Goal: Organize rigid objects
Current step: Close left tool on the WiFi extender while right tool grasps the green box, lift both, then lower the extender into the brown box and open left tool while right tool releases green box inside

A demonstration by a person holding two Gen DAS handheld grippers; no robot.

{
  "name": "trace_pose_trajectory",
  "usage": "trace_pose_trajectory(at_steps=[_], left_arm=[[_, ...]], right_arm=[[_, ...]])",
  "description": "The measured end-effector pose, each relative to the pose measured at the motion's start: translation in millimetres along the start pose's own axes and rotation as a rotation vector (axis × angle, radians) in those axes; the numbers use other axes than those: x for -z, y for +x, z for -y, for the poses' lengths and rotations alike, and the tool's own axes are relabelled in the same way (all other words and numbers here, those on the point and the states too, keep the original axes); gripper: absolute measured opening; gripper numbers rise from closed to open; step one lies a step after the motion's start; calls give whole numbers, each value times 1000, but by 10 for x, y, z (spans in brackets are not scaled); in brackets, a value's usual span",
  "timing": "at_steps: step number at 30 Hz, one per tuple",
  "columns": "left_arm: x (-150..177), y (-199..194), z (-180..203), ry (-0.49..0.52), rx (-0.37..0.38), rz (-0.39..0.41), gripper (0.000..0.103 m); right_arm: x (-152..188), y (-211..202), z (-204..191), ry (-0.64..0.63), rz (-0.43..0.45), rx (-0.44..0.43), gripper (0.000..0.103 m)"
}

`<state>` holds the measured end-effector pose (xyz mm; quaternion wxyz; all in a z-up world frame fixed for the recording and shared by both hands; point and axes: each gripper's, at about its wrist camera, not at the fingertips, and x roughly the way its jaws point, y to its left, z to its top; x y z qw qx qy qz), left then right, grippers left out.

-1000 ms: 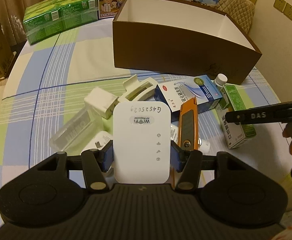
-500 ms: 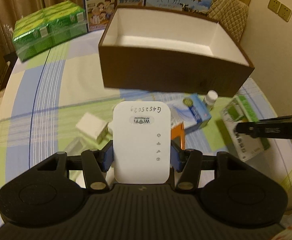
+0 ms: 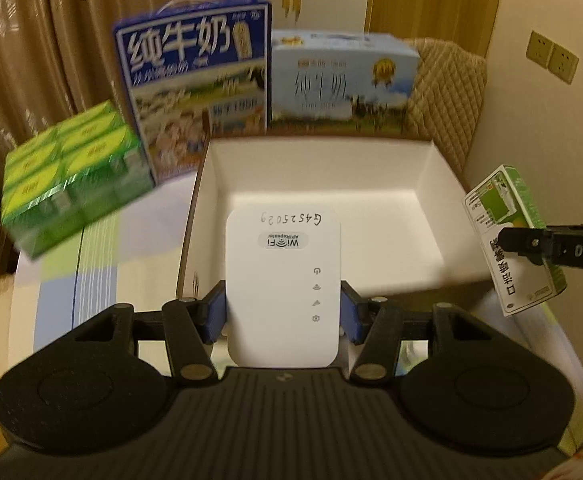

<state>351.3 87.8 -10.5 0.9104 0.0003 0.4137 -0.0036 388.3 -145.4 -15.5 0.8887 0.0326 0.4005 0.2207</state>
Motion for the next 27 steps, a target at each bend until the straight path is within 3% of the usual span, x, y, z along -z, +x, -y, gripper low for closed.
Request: trace_pose_trajectory(at_steps=[5, 12, 19, 27], left_arm=[[-457, 388, -18, 34, -29, -11, 51], [-820, 1119, -76, 53, -56, -87, 51], [-847, 1892, -193, 36, -86, -241, 51], [-869, 2265, -220, 42, -113, -287, 51]], right_arm=[[-383, 358, 101, 6, 24, 58, 27], [-644, 1036, 324, 32, -47, 128, 27], [-609, 1667, 495, 9, -147, 224, 27], [-717, 1891, 421, -82, -124, 289, 27]])
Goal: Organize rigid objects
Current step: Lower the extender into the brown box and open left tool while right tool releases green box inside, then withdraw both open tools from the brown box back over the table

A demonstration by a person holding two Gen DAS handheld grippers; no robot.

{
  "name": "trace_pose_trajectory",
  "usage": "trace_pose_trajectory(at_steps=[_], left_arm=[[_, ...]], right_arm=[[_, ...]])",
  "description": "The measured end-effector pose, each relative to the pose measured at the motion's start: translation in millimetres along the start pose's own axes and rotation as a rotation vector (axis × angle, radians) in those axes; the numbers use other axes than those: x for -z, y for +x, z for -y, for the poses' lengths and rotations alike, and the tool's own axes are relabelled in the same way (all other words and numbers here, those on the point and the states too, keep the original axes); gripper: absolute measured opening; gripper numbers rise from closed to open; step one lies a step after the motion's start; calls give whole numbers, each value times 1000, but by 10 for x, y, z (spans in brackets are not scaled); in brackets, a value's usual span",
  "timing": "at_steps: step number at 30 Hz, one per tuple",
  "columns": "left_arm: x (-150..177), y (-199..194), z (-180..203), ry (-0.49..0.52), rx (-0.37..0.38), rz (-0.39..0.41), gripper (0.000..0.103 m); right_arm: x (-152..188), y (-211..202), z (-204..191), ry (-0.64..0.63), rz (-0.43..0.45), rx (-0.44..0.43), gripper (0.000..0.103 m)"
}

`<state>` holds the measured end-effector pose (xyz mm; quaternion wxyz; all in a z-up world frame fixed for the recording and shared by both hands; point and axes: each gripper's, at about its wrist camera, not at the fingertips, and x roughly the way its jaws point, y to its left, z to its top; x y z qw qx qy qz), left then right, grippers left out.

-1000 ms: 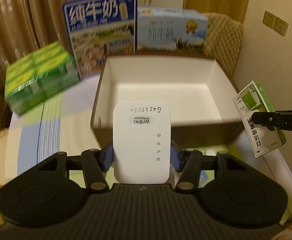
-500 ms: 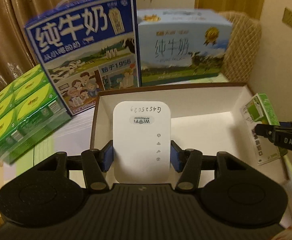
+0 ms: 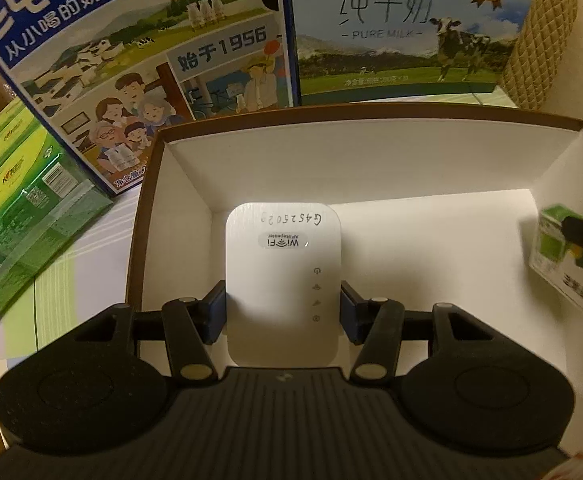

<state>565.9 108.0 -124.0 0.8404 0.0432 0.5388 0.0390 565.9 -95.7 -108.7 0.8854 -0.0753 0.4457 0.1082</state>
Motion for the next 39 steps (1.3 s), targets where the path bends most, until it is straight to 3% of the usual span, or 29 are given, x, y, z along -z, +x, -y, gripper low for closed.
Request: trace_pose_trajectory(at_steps=[6, 8, 12, 19, 39], left_arm=[[-60, 161, 6, -8, -8, 24, 53], [-76, 160, 29, -3, -14, 32, 56], [-87, 91, 44, -3, -17, 30, 58], [29, -303, 7, -40, 15, 67, 59], [1107, -1582, 156, -122, 17, 157, 61]], right_arm=[[-55, 95, -84, -64, 12, 24, 27], [-40, 80, -73, -66, 13, 1, 30], [-15, -6, -23, -44, 18, -64, 44], [41, -342, 107, -28, 57, -155, 53], [576, -1200, 346, -22, 97, -310, 62]])
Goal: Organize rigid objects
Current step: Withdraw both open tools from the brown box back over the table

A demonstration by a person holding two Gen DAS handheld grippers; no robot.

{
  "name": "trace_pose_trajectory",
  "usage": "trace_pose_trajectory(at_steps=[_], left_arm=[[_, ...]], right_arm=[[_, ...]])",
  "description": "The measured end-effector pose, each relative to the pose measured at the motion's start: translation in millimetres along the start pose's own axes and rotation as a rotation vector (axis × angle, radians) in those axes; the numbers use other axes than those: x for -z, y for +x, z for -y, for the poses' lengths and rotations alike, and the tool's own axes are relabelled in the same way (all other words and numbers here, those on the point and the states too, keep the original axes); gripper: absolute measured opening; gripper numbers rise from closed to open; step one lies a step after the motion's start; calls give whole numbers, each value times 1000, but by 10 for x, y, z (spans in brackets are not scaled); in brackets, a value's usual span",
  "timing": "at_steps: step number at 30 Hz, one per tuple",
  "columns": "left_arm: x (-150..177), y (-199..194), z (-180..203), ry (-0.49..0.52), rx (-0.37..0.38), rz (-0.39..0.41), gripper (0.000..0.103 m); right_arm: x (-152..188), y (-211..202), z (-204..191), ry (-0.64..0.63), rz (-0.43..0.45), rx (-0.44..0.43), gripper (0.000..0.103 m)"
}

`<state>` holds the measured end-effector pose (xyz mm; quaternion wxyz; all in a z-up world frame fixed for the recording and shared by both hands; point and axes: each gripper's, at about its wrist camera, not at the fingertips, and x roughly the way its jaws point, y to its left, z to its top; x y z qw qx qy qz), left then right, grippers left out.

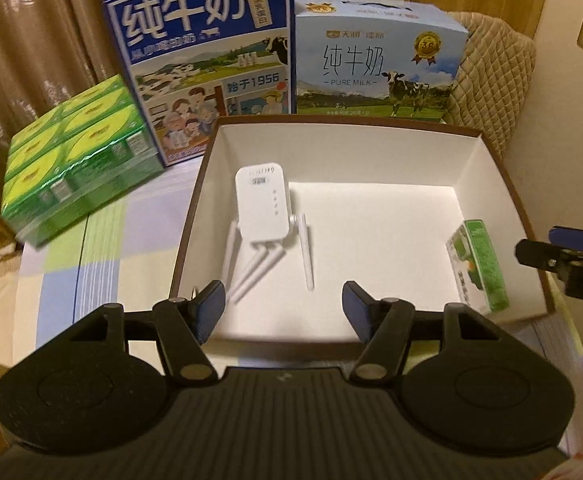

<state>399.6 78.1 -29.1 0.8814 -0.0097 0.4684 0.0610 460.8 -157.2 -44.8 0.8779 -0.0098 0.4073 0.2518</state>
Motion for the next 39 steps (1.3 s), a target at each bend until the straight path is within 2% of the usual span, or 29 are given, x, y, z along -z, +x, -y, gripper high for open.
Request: trace_pose_trajectory(at_steps=[7, 23, 27, 39], left_arm=[[336, -394, -2, -42, -31, 24, 61], [1036, -831, -259, -61, 6, 42, 61], [1229, -894, -395, -52, 1, 32, 61], [1864, -935, -742, -99, 4, -41, 61]], right_arm=[[184, -178, -3, -9, -8, -32, 62], [678, -663, -260, 13, -11, 1, 63], [848, -704, -358, 50, -45, -1, 63], [1338, -659, -731, 57, -162, -9, 63]])
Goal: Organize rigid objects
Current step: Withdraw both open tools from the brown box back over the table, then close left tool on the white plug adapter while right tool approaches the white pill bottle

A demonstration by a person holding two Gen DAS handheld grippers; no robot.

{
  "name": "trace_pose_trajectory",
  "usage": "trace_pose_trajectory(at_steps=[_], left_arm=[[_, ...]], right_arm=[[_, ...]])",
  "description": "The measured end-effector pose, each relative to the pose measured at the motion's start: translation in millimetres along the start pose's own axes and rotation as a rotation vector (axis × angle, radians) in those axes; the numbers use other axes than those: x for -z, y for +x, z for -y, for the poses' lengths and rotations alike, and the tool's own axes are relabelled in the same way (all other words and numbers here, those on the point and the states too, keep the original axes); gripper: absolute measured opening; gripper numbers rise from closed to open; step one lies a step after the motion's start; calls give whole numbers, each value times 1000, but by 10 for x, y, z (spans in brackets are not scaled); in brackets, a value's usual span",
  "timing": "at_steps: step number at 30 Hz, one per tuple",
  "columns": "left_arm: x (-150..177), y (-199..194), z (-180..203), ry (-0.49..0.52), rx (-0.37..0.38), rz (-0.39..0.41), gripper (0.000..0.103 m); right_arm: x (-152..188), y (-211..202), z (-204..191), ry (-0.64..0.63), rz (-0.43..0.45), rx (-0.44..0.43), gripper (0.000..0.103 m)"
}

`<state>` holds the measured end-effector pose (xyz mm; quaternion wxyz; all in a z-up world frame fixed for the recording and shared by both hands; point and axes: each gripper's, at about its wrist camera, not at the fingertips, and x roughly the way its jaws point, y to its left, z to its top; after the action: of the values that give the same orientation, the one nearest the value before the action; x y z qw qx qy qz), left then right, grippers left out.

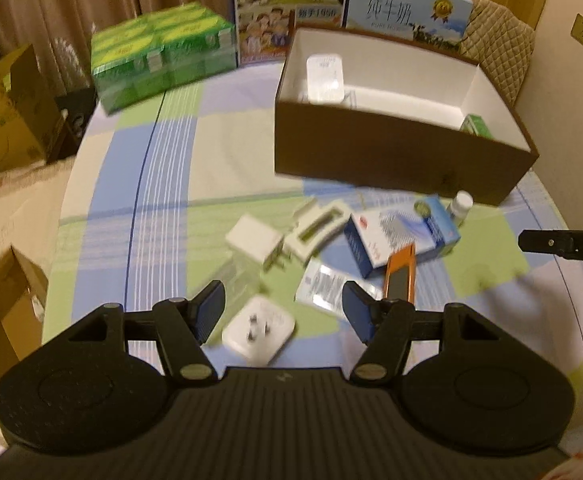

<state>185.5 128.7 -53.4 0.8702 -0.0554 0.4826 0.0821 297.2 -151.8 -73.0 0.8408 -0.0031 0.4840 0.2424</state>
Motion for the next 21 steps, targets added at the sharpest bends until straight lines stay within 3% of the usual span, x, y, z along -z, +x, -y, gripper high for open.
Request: trace_pose_trajectory(at_steps=[10, 21], left_arm=[[376, 181, -115, -64, -3, -80, 61], [586, 435, -116, -3, 5, 24, 61]], right_arm=[[205, 135, -124, -13, -60, -1, 63], [268, 210, 11, 25, -94, 24, 63]])
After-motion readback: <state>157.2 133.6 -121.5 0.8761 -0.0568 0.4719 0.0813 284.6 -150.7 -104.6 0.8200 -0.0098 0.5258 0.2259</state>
